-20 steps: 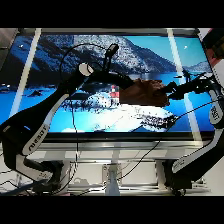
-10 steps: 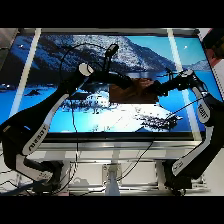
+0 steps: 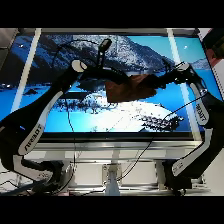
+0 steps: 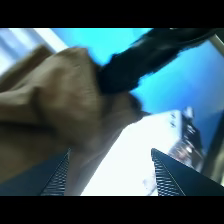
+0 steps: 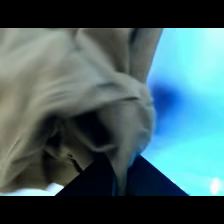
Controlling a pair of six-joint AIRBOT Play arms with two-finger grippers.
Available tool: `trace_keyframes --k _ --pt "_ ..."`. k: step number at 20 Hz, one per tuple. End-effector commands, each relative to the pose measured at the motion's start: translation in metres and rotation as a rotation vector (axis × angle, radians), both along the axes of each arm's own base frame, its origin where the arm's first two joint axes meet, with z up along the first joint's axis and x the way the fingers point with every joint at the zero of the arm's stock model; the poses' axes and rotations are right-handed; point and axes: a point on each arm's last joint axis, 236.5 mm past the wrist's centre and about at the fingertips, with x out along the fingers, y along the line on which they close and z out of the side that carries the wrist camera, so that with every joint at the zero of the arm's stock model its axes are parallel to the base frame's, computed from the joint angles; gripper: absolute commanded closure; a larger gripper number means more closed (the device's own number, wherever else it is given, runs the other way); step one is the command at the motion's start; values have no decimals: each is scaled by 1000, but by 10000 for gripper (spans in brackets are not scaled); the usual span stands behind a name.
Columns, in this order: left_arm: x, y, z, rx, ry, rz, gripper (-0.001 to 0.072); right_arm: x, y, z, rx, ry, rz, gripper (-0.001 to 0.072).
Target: Fold the clothes and pants, and hang the long-sleeved shirts on hangers.
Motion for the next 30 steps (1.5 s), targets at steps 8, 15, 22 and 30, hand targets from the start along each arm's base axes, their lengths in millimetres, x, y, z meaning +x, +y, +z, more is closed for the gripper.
trace_keyframes --k 8,15,22,30 --pt "11 109 107 -38 -156 109 131 -37 -287 154 -67 -268 -645 703" --pt "2 115 111 -33 -148 87 131 -213 -419 121 -152 102 -1082 703" --pt "2 116 111 -34 -147 88 131 -377 -392 79 -227 724 -1066 701" --pt "2 116 111 -34 -147 88 131 -377 -375 71 -167 758 -1019 17"
